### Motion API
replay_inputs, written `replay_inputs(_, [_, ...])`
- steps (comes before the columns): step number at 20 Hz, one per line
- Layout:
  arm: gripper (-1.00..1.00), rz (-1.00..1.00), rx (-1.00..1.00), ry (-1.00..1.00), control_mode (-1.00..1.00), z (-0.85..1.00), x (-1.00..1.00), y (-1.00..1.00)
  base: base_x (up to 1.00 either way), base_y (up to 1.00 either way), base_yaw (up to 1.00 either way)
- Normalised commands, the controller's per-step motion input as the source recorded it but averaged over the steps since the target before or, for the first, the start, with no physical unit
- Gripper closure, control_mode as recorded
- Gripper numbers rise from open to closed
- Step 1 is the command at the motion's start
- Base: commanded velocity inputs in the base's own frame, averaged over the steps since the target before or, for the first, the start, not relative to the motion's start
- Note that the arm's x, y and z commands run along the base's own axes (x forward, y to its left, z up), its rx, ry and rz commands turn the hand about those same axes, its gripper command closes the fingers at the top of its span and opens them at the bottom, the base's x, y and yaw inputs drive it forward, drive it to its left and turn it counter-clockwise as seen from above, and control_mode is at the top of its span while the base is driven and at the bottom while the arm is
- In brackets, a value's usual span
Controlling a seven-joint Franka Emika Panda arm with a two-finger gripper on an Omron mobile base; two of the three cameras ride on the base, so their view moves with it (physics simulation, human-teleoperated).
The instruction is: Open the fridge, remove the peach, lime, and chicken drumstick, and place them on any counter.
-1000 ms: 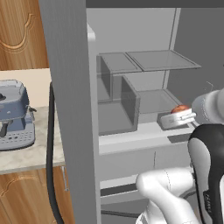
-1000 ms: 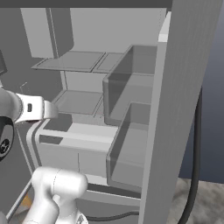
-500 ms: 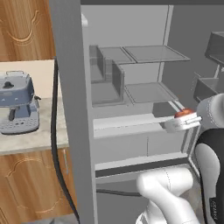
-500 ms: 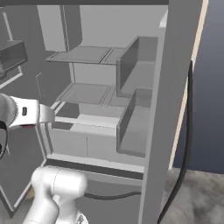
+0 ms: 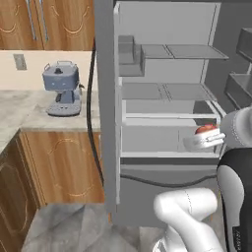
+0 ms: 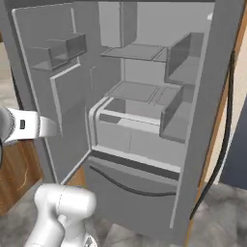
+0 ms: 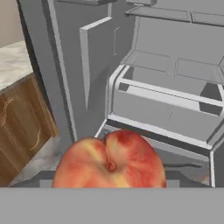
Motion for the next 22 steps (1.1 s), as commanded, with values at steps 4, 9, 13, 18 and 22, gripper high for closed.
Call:
replay_inputs(4, [1.00,0.00,0.00,0.00,1.00,0.00,0.00,0.00,-0.29,0.10,0.99])
replay_inputs(9, [1.00,0.00,0.00,0.00,1.00,0.00,0.00,0.00,-0.24,0.02,1.00])
replay_inputs(13, [1.00,0.00,0.00,0.00,1.00,0.00,0.00,0.00,-0.37,0.19,1.00])
replay_inputs(18, [1.00,0.00,0.00,0.00,1.00,0.00,0.00,0.00,-0.22,0.49,0.93])
replay_inputs(22, [1.00,0.00,0.00,0.00,1.00,0.00,0.00,0.00,0.35,0.29,0.35])
